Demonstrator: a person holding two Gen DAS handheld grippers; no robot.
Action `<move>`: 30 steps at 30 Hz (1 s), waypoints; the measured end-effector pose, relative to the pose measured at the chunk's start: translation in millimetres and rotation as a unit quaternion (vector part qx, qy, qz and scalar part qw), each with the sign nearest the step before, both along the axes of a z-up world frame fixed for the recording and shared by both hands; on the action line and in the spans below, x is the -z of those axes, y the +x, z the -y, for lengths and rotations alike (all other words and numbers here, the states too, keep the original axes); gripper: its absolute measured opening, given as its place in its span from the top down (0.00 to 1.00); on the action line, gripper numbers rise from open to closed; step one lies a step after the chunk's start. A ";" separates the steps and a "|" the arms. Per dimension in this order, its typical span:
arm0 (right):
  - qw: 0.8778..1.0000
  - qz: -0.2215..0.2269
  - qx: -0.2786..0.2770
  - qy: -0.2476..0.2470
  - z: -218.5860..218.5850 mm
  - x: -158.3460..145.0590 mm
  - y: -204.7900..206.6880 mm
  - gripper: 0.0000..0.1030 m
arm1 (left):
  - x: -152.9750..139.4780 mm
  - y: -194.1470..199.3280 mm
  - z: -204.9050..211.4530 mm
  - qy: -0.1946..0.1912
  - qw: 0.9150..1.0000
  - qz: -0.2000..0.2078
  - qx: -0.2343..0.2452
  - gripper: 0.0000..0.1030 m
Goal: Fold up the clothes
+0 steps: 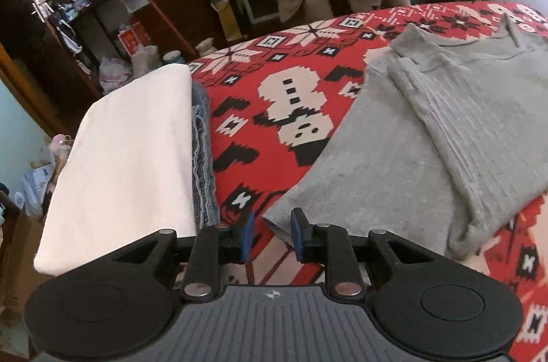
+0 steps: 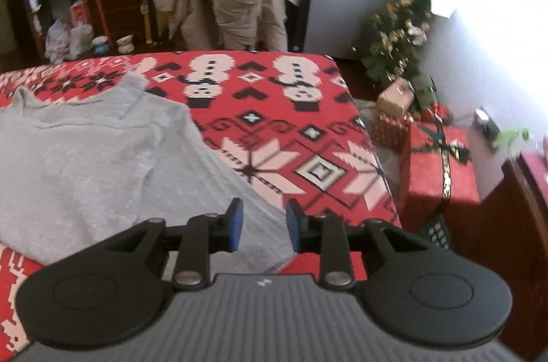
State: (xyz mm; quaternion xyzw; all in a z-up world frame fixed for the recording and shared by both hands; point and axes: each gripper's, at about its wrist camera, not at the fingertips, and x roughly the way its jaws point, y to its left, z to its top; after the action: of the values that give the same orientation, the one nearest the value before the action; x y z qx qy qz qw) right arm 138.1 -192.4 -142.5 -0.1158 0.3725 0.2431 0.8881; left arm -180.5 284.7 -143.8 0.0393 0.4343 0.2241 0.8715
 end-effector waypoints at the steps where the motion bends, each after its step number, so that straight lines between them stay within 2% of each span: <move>1: 1.000 -0.004 0.008 0.007 3.9 2.0 1.7 0.71 | 0.1 1.4 -0.4 -0.003 1.000 0.003 -0.001 0.78; 4: 1.000 -0.010 0.019 0.016 8.4 6.2 5.9 0.71 | -2.6 7.7 -3.2 -0.023 1.000 0.003 -0.006 0.78; 8: 0.999 -0.018 0.030 0.025 11.5 11.2 10.7 0.68 | -2.0 15.6 0.5 -0.009 1.000 -0.011 0.008 0.78; 10: 0.999 -0.025 0.030 0.023 10.2 14.9 12.0 0.68 | -1.6 19.3 2.7 -0.002 1.000 -0.018 0.016 0.81; 11: 0.999 -0.023 0.029 0.020 8.9 16.2 11.9 0.68 | -0.5 19.9 5.4 0.006 1.000 -0.022 0.021 0.92; 12: 0.999 -0.019 0.027 0.013 7.0 16.6 11.2 0.73 | 0.8 20.0 8.8 0.015 0.999 -0.026 0.026 0.97; 13: 1.000 -0.017 0.025 0.007 5.6 16.4 10.3 0.90 | 2.2 20.2 12.1 0.023 0.999 -0.030 0.031 0.97; 14: 1.000 -0.015 0.022 0.002 4.6 16.0 9.3 0.99 | 3.0 19.6 16.2 0.038 0.998 -0.033 0.035 0.98; 16: 1.000 -0.011 0.017 -0.008 2.7 15.1 7.4 1.00 | 2.7 16.5 23.1 0.068 0.996 -0.034 0.038 0.98; 19: 0.999 0.010 0.022 -0.023 5.2 10.9 4.1 1.00 | -2.7 10.5 18.0 0.092 0.995 -0.029 0.019 0.98; 26: 0.999 0.006 0.041 -0.019 16.3 12.8 15.7 1.00 | 0.2 10.1 12.5 0.091 0.995 -0.038 0.011 0.97; 29: 0.999 0.009 0.042 -0.023 14.8 17.5 15.5 0.98 | 2.5 11.7 13.8 0.095 0.994 -0.045 0.014 0.92; 30: 0.999 0.006 0.047 -0.017 16.8 17.2 15.8 0.95 | 3.3 12.2 14.2 0.096 0.994 -0.047 0.015 0.88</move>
State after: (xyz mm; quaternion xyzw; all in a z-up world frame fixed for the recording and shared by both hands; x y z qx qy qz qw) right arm 153.9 -209.2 -159.7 -0.1150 0.3758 0.1941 0.8988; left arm -168.3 270.5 -147.1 0.1392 0.4505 0.2499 0.8457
